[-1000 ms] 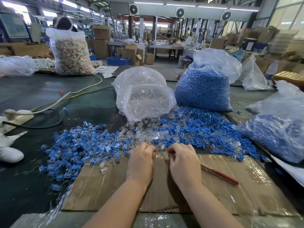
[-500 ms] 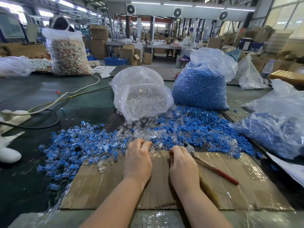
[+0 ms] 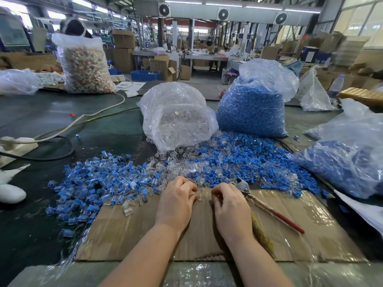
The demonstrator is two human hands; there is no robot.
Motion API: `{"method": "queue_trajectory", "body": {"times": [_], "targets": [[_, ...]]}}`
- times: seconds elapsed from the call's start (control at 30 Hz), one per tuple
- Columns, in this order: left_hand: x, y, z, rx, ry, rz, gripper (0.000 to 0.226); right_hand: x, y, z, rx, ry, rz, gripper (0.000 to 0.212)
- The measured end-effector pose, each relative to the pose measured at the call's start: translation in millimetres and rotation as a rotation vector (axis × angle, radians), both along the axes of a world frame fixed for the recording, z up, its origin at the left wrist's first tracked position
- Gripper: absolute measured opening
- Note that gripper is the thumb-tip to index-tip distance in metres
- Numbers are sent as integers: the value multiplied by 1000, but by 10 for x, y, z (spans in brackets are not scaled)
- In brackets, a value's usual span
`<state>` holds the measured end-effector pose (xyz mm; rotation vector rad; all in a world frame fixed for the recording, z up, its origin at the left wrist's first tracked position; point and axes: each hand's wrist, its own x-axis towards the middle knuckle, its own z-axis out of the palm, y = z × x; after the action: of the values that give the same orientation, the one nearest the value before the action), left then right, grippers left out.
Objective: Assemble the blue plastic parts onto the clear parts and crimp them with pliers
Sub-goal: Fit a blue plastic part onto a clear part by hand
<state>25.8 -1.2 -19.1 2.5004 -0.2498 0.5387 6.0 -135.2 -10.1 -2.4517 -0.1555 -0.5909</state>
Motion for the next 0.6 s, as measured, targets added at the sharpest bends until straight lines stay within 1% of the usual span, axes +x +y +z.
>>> {"method": "queue_trajectory", "body": {"times": [0.1, 0.23, 0.4, 0.6], "targets": [[-17, -12, 32, -73, 31, -23, 17, -8, -5, -2, 0, -5, 12, 5], [-13, -18, 52, -117, 29, -38, 24, -2, -6, -4, 13, 0, 21, 5], [-16, -9, 67, -164, 7, -4, 19, 0, -5, -4, 17, -8, 25, 6], [-34, -9, 76, -175, 5, -18, 34, -6, -8, -9, -11, -2, 20, 6]]}}
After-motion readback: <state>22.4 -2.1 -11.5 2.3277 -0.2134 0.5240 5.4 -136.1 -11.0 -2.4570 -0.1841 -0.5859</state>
